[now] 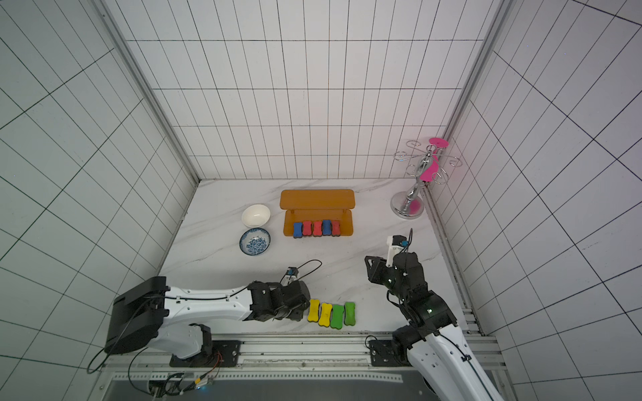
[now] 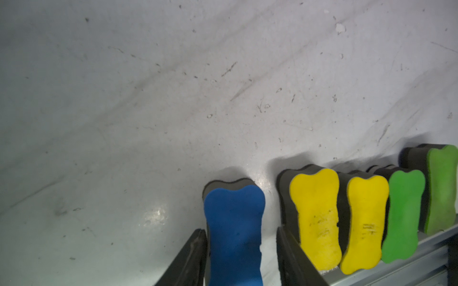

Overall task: Remove the whiteboard erasers from the shelf
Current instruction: Place the whiteboard eraser at the center of the board.

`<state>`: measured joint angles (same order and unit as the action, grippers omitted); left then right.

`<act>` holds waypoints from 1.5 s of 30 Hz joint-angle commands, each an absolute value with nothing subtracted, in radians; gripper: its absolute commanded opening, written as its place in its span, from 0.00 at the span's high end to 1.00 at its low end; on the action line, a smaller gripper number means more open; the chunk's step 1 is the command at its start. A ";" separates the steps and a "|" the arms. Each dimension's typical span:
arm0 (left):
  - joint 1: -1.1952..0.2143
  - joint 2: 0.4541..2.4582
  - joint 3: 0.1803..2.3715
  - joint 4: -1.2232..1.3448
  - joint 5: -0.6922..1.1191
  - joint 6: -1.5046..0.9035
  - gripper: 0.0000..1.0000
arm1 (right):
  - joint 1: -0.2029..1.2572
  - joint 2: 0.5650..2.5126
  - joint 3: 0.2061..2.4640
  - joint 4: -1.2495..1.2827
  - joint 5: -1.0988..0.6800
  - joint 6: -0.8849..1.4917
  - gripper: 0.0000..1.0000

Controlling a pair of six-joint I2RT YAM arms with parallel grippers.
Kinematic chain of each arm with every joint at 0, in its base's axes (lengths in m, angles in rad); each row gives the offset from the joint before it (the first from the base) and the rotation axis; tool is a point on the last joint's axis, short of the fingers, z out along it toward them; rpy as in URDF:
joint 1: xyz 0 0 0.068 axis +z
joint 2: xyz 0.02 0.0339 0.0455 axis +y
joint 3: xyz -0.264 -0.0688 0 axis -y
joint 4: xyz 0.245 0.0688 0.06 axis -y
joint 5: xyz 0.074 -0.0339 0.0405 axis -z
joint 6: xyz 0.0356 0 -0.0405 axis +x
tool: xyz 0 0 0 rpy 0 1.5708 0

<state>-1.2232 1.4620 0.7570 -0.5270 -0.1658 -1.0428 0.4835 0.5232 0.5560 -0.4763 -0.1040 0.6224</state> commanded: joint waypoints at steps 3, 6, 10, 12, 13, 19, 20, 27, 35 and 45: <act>-1.229 1.496 0.784 -0.514 -0.177 -1.045 0.59 | 0.476 0.512 0.545 -0.463 -0.097 0.621 0.72; -1.229 1.509 0.790 -0.514 -0.175 -1.044 0.62 | 0.477 0.503 0.540 -0.466 -0.098 0.621 0.72; -1.229 1.507 0.790 -0.514 -0.177 -1.047 0.64 | 0.477 0.493 0.541 -0.474 -0.094 0.620 0.72; -1.229 1.506 0.793 -0.514 -0.180 -1.048 0.64 | 0.477 0.491 0.541 -0.476 -0.094 0.620 0.71; -1.229 1.506 0.794 -0.515 -0.179 -1.048 0.64 | 0.477 0.489 0.542 -0.476 -0.094 0.618 0.71; -1.229 1.506 0.805 -0.519 -0.184 -1.048 0.64 | 0.477 0.491 0.540 -0.477 -0.094 0.618 0.71; -1.229 1.509 0.807 -0.519 -0.185 -1.046 0.64 | 0.477 0.490 0.539 -0.477 -0.093 0.617 0.71; -1.229 1.508 0.807 -0.520 -0.186 -1.043 0.63 | 0.477 0.490 0.535 -0.476 -0.089 0.615 0.71; -1.229 1.486 0.802 -0.529 -0.193 -1.041 0.55 | 0.477 0.491 0.534 -0.472 -0.087 0.614 0.71; -1.152 1.318 0.874 -0.642 -0.269 -0.960 0.47 | 0.477 0.556 0.539 -0.392 -0.081 0.598 0.69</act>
